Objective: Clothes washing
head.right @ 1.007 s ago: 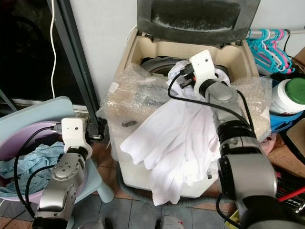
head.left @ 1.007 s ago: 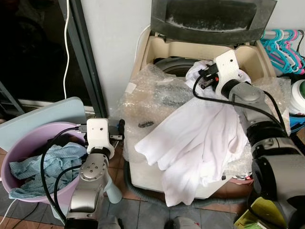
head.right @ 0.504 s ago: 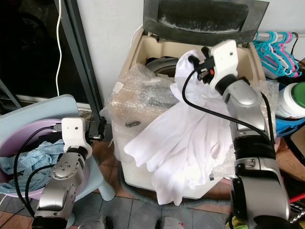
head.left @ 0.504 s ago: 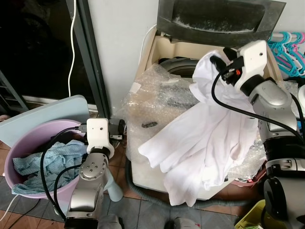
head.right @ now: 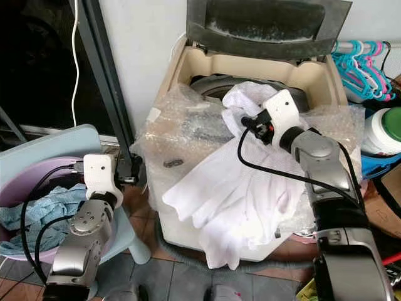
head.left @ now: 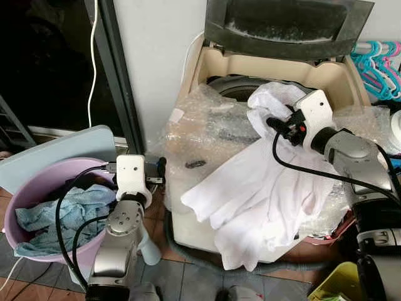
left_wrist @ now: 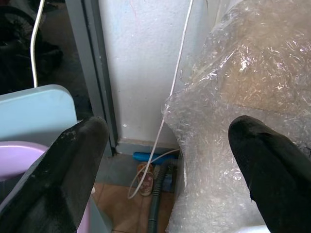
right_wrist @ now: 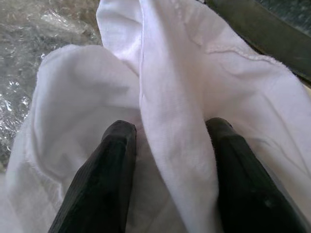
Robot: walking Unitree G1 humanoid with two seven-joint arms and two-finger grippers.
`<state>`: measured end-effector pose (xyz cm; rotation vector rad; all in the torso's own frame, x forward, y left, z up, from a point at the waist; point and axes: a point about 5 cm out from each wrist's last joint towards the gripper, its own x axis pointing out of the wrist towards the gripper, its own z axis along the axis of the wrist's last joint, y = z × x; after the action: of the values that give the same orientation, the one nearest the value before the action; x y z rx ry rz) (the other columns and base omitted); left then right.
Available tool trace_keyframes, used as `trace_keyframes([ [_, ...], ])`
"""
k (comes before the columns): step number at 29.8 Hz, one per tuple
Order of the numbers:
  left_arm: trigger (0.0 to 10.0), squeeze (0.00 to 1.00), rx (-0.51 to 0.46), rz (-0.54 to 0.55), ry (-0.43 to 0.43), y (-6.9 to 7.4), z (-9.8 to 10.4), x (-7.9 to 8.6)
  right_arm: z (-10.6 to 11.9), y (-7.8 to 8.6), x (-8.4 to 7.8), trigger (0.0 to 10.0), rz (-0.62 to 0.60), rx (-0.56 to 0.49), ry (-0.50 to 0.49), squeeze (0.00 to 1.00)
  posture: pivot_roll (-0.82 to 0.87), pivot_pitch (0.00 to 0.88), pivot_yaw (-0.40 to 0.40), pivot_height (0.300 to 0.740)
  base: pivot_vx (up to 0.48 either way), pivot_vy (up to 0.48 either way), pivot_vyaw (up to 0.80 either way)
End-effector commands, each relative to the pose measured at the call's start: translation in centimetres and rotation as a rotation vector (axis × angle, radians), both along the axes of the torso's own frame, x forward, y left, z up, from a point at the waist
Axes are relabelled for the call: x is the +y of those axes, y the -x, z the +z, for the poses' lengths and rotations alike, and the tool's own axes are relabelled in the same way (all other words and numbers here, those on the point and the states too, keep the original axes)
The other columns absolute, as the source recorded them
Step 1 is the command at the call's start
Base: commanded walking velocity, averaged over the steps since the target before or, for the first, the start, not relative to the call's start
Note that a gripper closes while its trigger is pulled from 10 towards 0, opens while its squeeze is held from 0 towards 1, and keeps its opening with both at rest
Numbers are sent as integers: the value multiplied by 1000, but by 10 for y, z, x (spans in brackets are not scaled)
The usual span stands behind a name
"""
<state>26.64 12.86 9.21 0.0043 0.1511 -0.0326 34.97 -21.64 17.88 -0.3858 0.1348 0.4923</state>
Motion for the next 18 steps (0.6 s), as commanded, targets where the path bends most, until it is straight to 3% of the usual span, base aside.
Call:
trace_keyframes([
  [1, 10000, 0, 7, 5, -6, 0, 0, 1, -5, 1, -2, 0, 4, 62, 29, 0, -57, 0, -41, 740, 0, 0, 0],
  [6, 10000, 0, 9, -4, -7, -1, 0, -1, -21, 3, -9, 0, -58, 152, 80, 0, -57, 0, -41, 740, 0, 0, 0],
  [18, 10000, 0, -13, -14, -2, -1, 4, -2, -27, -6, -20, 0, -252, 221, -67, 0, -51, 0, -40, 740, 0, 0, 0],
])
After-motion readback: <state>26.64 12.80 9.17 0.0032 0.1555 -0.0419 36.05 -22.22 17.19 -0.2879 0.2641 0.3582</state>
